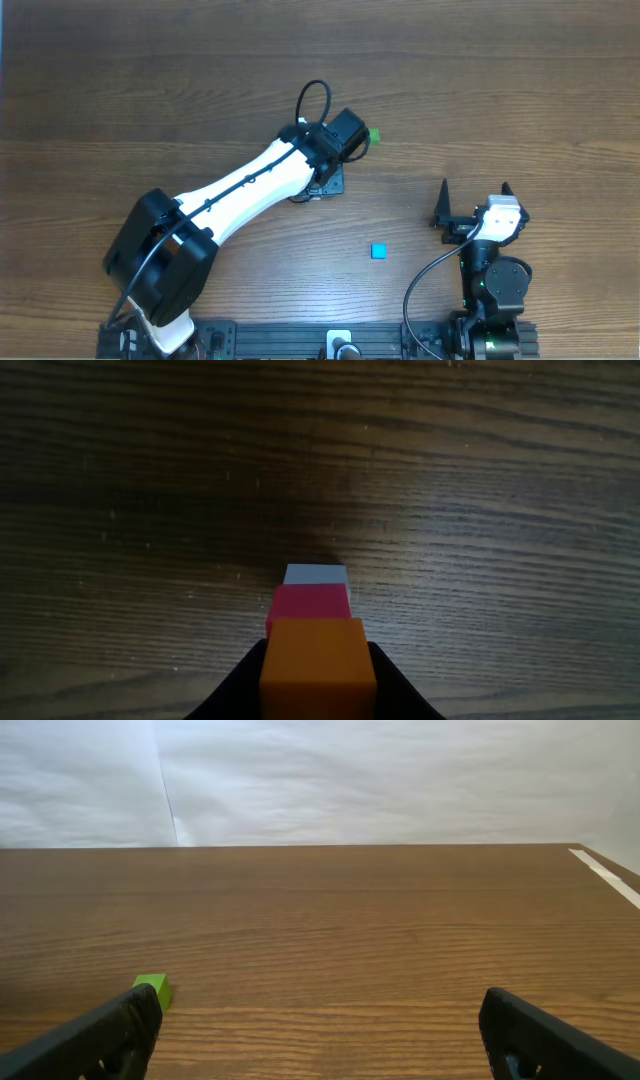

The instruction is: Stack Cubes

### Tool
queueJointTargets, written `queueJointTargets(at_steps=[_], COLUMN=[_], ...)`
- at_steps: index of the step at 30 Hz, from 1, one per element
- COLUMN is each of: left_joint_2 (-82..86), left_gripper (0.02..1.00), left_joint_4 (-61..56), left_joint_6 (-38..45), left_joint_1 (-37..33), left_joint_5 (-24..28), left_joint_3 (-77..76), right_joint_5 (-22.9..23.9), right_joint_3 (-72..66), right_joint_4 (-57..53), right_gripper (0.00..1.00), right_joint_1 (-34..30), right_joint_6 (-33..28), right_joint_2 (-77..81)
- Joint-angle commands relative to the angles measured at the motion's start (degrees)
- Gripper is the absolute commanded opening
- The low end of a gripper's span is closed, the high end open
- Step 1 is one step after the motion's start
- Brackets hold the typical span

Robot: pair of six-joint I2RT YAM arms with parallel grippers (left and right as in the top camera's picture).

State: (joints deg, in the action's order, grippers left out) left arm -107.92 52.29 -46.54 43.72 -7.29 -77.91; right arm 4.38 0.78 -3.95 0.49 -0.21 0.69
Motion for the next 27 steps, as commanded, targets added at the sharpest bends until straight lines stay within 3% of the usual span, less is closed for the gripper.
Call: queueJointTargets(at_steps=[1, 7, 14, 27], left_joint_2=[-0.6, -0.6, -0.6, -0.6], left_gripper=[0.073, 0.104, 0.277, 0.430], left_joint_4=[-0.1, -0.1, -0.1, 0.3], left_joint_6=[-0.2, -0.2, -0.2, -0.2], left_joint_1=[-0.5, -0.5, -0.5, -0.5], left_joint_5=[0.2, 0.2, 0.2, 0.2], left_joint_3=[-1.1, -1.1, -1.1, -1.1], right_joint_5=[-0.5, -0.5, -0.5, -0.5], right_joint_3=[-0.5, -0.5, -0.5, -0.5], right_joint_4=[0.0, 0.1, 0.0, 0.0], right_gripper=[0.993, 0.991, 0.991, 0.993], right_joint_1=[-0.3, -0.3, -0.3, -0.3], right_joint_6=[-0.3, -0.3, -0.3, -0.3], right_joint_2=[-0.3, -0.3, -0.3, -0.3])
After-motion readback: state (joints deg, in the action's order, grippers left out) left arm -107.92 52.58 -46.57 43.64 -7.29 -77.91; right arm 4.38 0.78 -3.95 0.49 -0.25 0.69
